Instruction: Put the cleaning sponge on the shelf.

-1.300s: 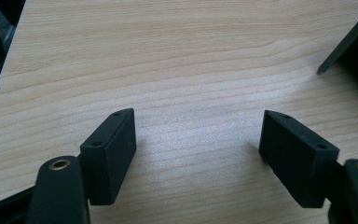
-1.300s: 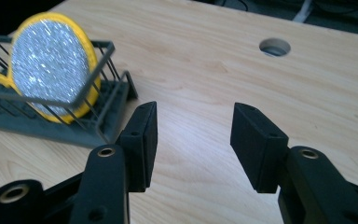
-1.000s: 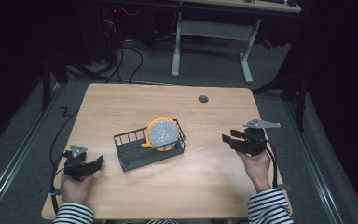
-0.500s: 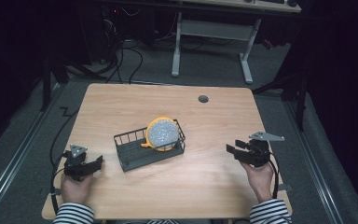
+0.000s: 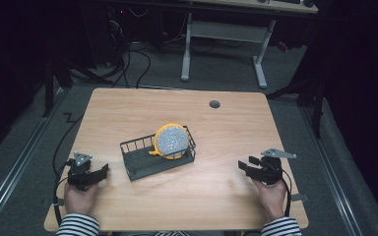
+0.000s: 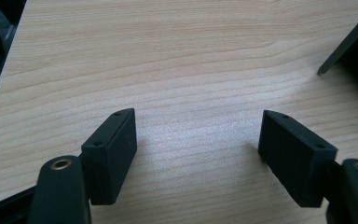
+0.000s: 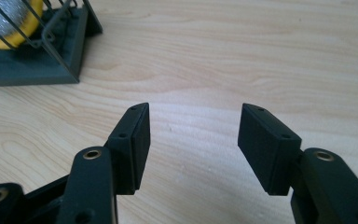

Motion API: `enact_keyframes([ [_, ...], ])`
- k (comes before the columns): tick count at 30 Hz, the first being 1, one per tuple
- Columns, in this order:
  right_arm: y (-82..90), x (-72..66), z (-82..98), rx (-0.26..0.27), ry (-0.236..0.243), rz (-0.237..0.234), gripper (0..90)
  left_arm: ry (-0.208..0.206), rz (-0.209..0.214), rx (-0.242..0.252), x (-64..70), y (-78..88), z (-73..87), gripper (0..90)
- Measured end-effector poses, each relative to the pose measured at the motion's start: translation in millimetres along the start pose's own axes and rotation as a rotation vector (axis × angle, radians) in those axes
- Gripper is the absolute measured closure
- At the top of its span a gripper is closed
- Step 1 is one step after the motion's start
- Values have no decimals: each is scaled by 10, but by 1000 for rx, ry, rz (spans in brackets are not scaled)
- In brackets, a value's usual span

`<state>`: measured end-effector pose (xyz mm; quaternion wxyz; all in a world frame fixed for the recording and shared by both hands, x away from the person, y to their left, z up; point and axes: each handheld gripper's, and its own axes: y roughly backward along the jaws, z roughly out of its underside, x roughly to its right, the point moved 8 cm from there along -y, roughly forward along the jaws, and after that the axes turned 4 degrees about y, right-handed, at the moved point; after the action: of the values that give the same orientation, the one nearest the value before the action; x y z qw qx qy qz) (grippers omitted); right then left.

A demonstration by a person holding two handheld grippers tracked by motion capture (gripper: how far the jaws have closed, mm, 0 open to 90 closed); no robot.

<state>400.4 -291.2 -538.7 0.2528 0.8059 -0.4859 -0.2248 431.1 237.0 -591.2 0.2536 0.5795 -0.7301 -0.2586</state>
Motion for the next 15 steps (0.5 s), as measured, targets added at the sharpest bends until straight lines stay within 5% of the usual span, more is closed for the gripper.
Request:
enact_keyframes([
  [12,-169,-9,396,-61,9,59,445,-4,-1,-1,2,-1,1,277],
  [15,-181,-23,431,-62,58,93,444,-4,-1,-3,3,0,2,277],
])
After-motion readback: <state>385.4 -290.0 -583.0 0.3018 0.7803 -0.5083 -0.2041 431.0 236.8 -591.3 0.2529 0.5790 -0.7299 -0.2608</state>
